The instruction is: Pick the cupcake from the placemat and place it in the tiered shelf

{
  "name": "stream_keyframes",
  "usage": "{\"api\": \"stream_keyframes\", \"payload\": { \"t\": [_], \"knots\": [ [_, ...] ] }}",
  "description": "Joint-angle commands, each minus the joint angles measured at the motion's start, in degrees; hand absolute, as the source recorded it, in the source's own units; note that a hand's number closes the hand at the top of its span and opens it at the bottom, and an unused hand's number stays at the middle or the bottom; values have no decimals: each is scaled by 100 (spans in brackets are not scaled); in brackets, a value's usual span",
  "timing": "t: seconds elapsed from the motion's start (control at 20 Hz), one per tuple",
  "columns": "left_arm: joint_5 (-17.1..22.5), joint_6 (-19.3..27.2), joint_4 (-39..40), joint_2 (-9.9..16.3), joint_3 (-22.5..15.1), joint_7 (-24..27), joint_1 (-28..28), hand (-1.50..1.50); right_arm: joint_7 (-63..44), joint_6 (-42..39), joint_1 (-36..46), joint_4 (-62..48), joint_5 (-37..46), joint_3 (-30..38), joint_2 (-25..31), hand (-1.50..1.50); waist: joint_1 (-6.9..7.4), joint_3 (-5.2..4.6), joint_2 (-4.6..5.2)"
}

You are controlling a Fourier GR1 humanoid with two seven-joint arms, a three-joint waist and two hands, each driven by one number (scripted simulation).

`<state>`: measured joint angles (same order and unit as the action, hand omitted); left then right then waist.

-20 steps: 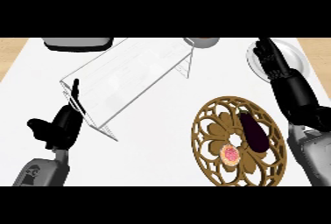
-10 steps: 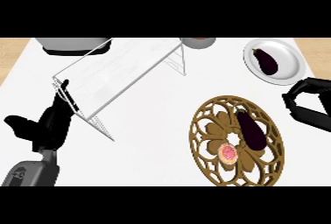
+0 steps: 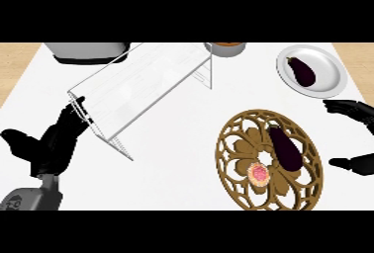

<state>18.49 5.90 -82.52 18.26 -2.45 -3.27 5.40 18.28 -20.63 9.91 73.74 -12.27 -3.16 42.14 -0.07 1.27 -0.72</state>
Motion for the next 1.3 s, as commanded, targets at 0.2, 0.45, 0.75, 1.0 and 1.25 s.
{"api": "stream_keyframes", "payload": {
  "t": [0.2, 0.45, 0.75, 1.0, 1.25],
  "knots": [
    [20, 24, 442, 188, -147, -1082, -277, 0, -217, -1284, 90, 538, -42, -304, 790, -150, -52, -135, 76],
    [-104, 173, 301, 31, -277, -1000, -557, 0, -1240, -983, 117, 1384, 140, -557, 862, -150, -109, -153, 57],
    [-173, 177, 77, 82, -337, -1063, -751, 0, -2665, -153, 283, 2108, 341, -816, 442, -150, -107, -149, 57],
    [-223, 261, 202, -46, -359, -1326, -465, 0, -4473, 441, 483, 3099, 874, -1363, 54, -150, -21, -138, 61],
    [-261, -52, 641, -61, -151, -941, -379, 0, -5339, 121, 241, 3670, 1132, -1568, -99, -150, -9, -132, 68]
  ]
}}
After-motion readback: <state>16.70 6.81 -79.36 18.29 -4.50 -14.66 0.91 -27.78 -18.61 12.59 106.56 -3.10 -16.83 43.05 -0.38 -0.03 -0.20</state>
